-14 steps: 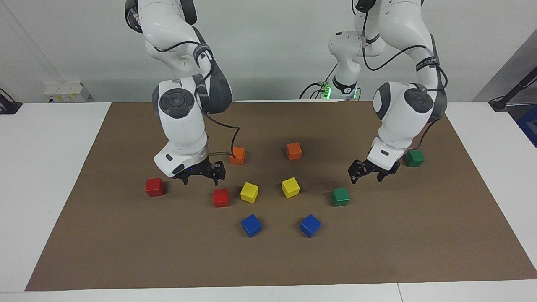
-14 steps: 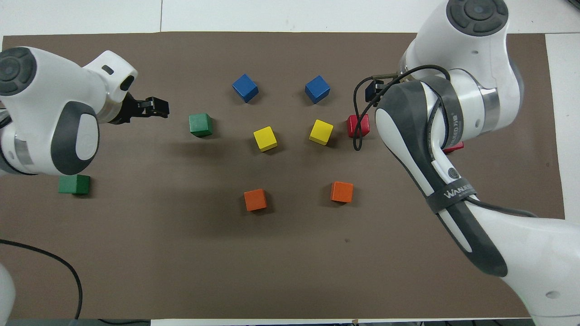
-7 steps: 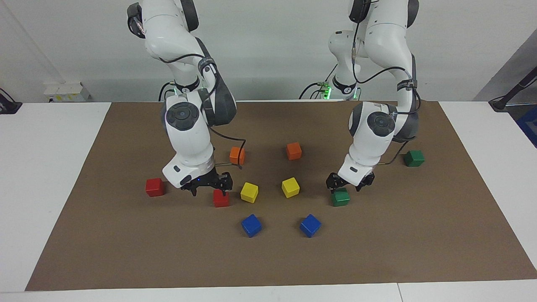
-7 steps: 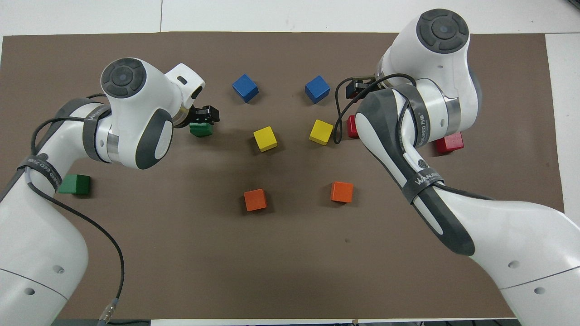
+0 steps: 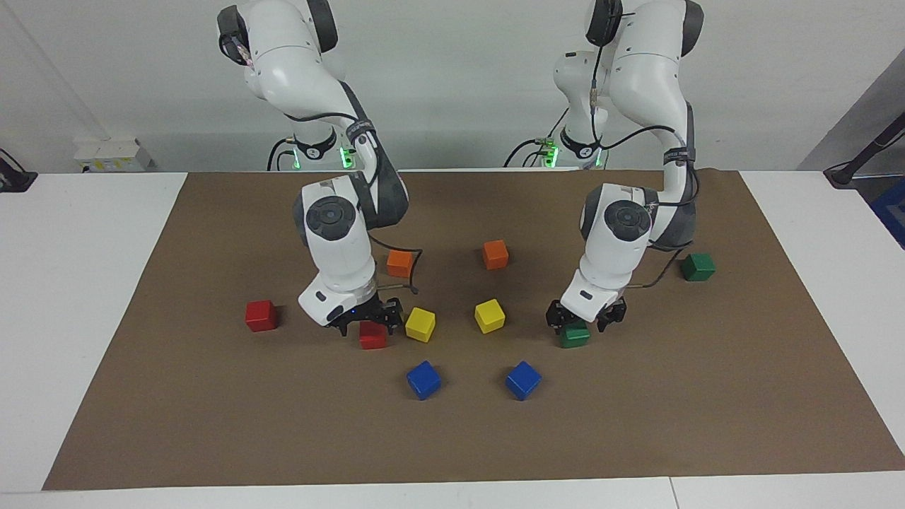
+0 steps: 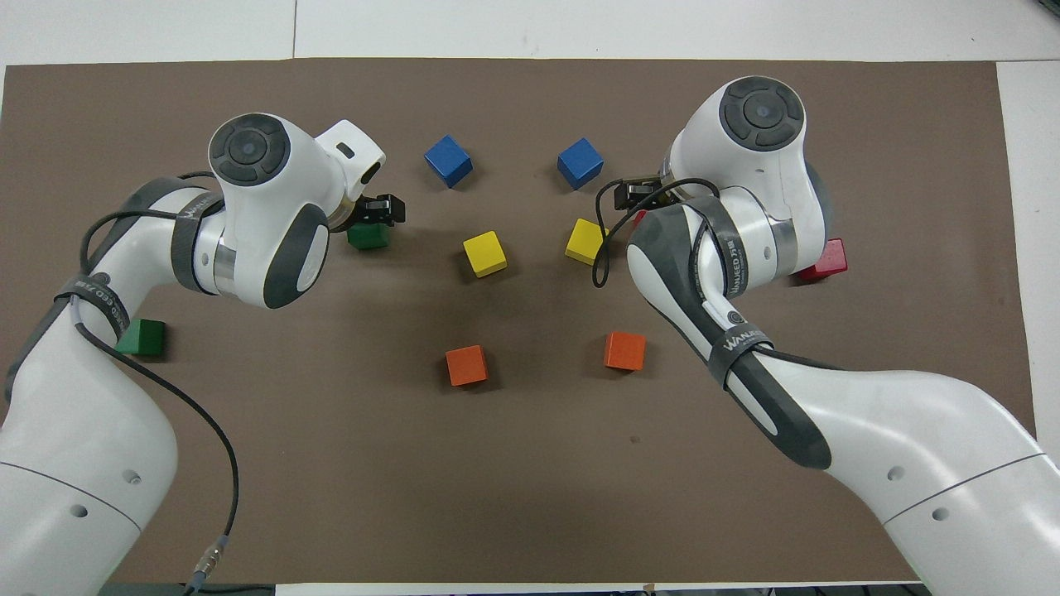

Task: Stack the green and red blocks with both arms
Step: 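Grasp the green cube with the left gripper while the right grasps red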

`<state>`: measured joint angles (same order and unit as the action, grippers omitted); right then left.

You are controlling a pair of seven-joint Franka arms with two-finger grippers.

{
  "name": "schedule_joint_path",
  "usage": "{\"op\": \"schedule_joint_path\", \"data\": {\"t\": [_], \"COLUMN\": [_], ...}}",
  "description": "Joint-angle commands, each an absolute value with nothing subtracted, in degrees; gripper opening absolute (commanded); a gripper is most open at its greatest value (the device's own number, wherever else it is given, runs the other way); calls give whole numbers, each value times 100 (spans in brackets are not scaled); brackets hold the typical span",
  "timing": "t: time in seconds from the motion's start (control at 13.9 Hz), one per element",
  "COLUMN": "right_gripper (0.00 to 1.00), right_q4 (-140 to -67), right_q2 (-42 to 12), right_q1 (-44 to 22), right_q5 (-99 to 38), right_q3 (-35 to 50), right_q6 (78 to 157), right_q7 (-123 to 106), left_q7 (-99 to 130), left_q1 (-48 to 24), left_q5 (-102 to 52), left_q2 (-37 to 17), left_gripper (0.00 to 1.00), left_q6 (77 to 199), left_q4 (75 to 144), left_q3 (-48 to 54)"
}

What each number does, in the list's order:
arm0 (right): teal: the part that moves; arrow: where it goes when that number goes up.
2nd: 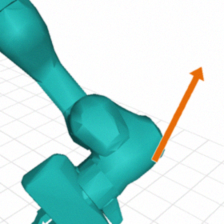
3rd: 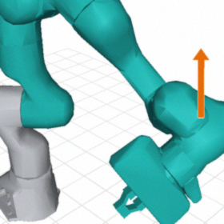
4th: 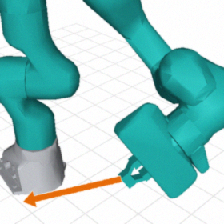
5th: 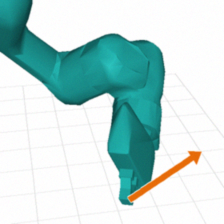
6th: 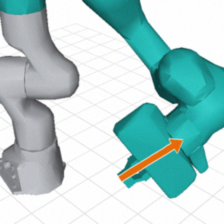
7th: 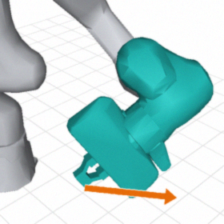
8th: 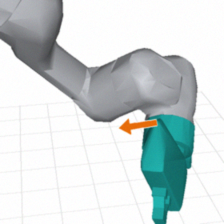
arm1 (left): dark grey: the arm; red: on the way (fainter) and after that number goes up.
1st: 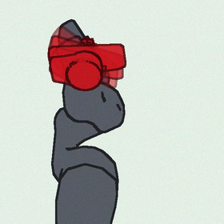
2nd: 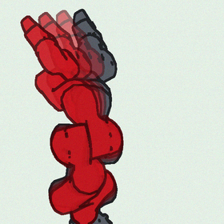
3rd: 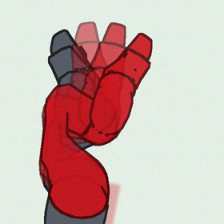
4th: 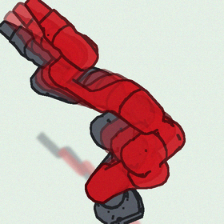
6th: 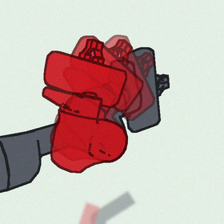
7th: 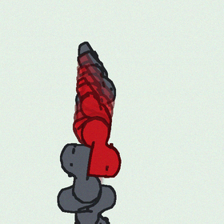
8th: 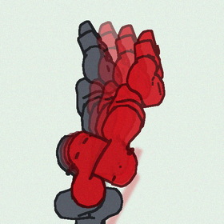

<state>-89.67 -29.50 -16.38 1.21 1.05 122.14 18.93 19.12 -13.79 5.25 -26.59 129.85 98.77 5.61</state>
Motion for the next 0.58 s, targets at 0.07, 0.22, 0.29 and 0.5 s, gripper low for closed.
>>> {"op": "schedule_joint_path", "data": {"t": [0.07,0.22,0.29,0.5], "right_gripper": [99,99,99,99], "right_q4": [-9605,-9834,-9887,-10002], "right_q2": [-2620,-2558,-2549,-2522], "right_q1": [-1626,-1617,-1617,-1626], "right_q5": [44,44,44,44], "right_q3": [123,123,123,123], "right_q6": [12637,12893,12937,12981], "right_q7": [1925,1925,1925,1916], "left_q7": [1995,1995,1995,2013], "left_q1": [-1494,-1494,-1503,-1600], "left_q5": [842,896,905,896], "left_q2": [-2786,-2786,-2786,-2725], "left_gripper": [100,100,99,11], "left_q6": [13201,13219,13219,13525], "left_q4": [9967,9993,10028,10300], "left_q3": [483,483,483,475]}}
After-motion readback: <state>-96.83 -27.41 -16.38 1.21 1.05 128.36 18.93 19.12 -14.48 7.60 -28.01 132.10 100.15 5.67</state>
